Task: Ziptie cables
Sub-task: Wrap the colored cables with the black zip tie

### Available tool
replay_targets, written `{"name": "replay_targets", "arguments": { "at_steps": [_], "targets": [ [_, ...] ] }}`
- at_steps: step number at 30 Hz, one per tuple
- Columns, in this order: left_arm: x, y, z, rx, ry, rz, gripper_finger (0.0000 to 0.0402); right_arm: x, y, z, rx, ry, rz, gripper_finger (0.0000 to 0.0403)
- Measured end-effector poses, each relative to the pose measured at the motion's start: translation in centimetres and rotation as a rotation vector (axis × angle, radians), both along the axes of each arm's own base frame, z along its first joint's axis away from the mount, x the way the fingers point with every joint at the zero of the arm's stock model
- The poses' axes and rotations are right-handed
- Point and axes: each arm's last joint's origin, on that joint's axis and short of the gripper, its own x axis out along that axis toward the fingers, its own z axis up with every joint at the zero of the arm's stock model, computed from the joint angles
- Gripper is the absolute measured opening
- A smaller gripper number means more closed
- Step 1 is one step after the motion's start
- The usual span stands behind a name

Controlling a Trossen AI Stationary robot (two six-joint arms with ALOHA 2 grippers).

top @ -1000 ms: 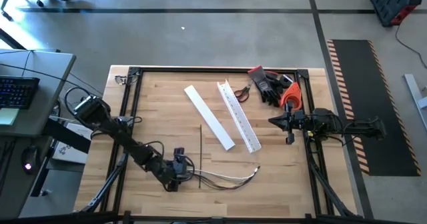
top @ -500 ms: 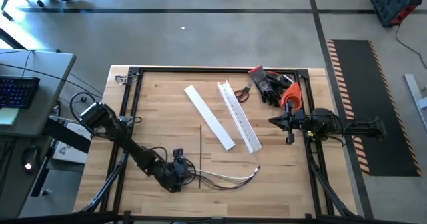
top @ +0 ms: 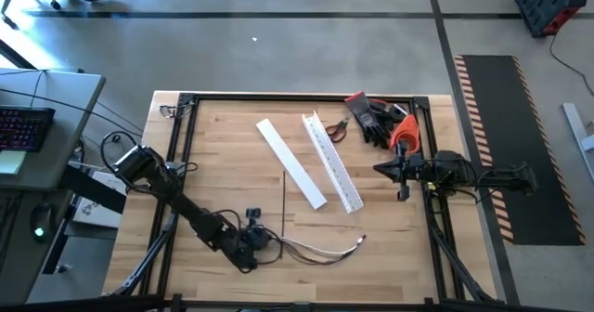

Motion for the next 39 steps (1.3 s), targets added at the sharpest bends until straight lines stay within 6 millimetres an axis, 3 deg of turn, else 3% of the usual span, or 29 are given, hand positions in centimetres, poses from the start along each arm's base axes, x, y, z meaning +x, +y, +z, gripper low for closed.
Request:
{"name": "replay_targets", "arguments": {
  "at_steps": [7, 14, 19, 27, 39],
  "targets": [
    [0.5, -0.3, 4.8, 0.143, -0.076, 0.091, 0.0001, 0.0, 0.0, 0.0, 0.0, 0.0, 0.0, 0.0],
    [-1.9, 1.5, 5.9, 0.218, 0.062, 0.169, 0.0, 0.0, 0.0, 0.0, 0.0, 0.0, 0.0, 0.0],
    [-3.7, 1.9, 5.3, 0.256, 0.195, 0.194, 0.0, 0.0, 0.0, 0.0, 0.0, 0.0, 0.0, 0.0],
    [-5.5, 2.6, 3.2, 0.225, 0.203, 0.293, 0.0, 0.0, 0.0, 0.0, 0.0, 0.0, 0.0, 0.0],
    [-5.2, 3.9, 0.5, 0.018, 0.09, 0.418, 0.0008, 0.0, 0.0, 0.0, 0.0, 0.0, 0.0, 0.0]
  ]
}}
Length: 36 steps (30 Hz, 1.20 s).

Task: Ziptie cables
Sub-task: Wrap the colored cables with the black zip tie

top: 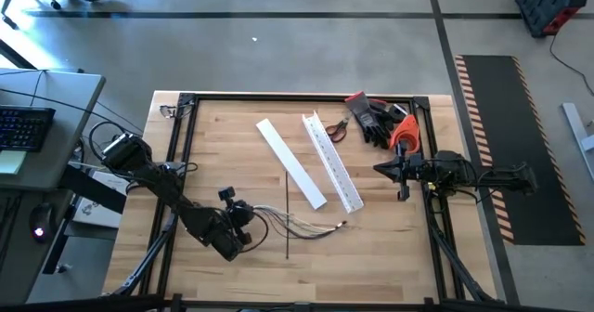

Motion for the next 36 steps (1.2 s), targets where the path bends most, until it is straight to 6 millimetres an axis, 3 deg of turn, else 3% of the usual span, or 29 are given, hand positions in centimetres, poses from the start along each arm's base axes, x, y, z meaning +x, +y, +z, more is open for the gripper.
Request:
{"name": "replay_targets", "arguments": {
  "at_steps": [8, 12, 21, 23, 29, 36],
  "targets": [
    [0.0, 0.0, 0.3, 0.003, 0.022, 0.001, 0.0095, 0.0, 0.0, 0.0, 0.0, 0.0, 0.0, 0.0],
    [0.6, -0.5, 1.9, 0.015, 0.037, 0.005, 0.0134, 0.0, 0.0, 0.0, 0.0, 0.0, 0.0, 0.0],
    [2.4, -2.8, 6.2, 0.007, -0.052, -0.055, 0.0141, 0.0, 0.0, 0.0, 0.001, -0.001, 0.0, 0.0],
    [2.3, -3.4, 6.7, 0.031, -0.088, -0.069, 0.0137, 0.0, 0.0, 0.0, 0.095, -0.006, 0.005, 0.0],
    [0.4, -2.9, 5.9, 0.113, -0.105, 0.018, 0.0132, 0.0, 0.0, 0.0, 0.512, -0.027, 0.0, 0.0],
    [-2.8, 0.3, 4.0, 0.147, 0.079, 0.27, 0.0149, 0.0, 1.0, 0.6, 0.445, -0.057, 0.155, 0.0]
  ]
}}
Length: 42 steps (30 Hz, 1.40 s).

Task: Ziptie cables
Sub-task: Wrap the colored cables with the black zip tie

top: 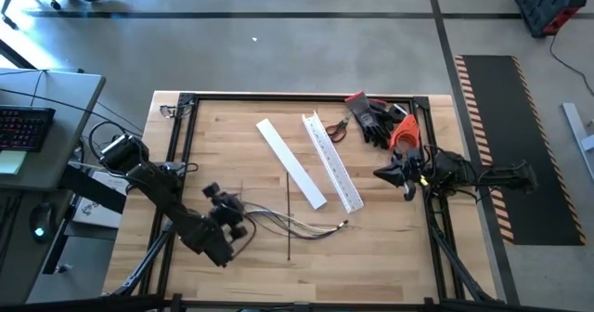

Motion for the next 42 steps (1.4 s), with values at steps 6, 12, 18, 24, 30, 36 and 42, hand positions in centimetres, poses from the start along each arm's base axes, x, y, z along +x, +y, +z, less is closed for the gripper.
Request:
{"name": "replay_targets", "arguments": {
  "at_steps": [6, 12, 18, 24, 30, 36, 42],
  "targets": [
    [-0.7, 0.5, -0.2, -0.064, 0.061, 0.129, 0.0159, -0.5, 1.5, 2.1, -0.128, -0.24, 0.128, 0.0],
    [0.5, -1.2, 0.6, -0.041, -0.081, -0.036, 0.0155, -0.6, 3.9, 3.8, -0.289, -0.494, 0.345, 0.0],
    [1.5, -2.1, 1.4, 0.016, -0.241, -0.111, 0.0154, 0.0, 6.8, 4.2, -0.468, -0.707, 0.456, 0.0],
    [1.7, -2.2, 1.4, 0.007, -0.268, -0.117, 0.0154, 4.3, 9.5, 4.7, -0.399, -0.438, 0.313, 0.0],
    [1.8, -2.2, 1.5, 0.029, -0.295, -0.122, 0.0154, 10.3, 12.2, 5.5, -0.454, -0.141, 0.088, 0.0],
    [1.8, -2.3, 1.5, 0.028, -0.299, -0.122, 0.0154, 15.9, 14.1, 6.4, -0.571, 0.086, 0.079, 0.0],
    [1.9, -2.3, 1.5, 0.024, -0.309, -0.121, 0.0154, 21.4, 15.5, 6.4, -0.607, 0.385, 0.195, 0.0004]
  ]
}}
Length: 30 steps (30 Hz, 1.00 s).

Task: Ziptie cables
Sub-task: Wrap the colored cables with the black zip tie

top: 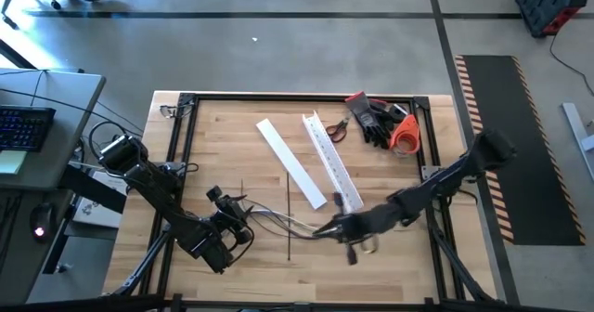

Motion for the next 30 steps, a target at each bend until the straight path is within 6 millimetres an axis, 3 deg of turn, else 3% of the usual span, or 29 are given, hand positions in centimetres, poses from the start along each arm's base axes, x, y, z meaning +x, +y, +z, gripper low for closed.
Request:
{"name": "replay_targets", "arguments": {
  "at_steps": [7, 13, 23, 30],
  "targets": [
    [0.2, 0.0, -0.1, 0.012, 0.002, -0.016, 0.0154, 6.5, 1.1, -2.9, -0.193, 0.307, 0.207, 0.0066],
    [0.5, 0.2, -0.1, 0.012, 0.003, -0.007, 0.0154, 10.3, 1.4, -5.9, -0.359, 0.463, 0.499, 0.0116],
    [0.6, 0.3, -0.1, 0.002, 0.0, -0.002, 0.0154, 13.4, 2.4, -10.4, -0.65, 0.469, 0.689, 0.0117],
    [0.7, 0.2, -0.1, -0.003, -0.003, -0.002, 0.0154, 13.8, 2.2, -10.9, -0.682, 0.467, 0.702, 0.0114]
  ]
}}
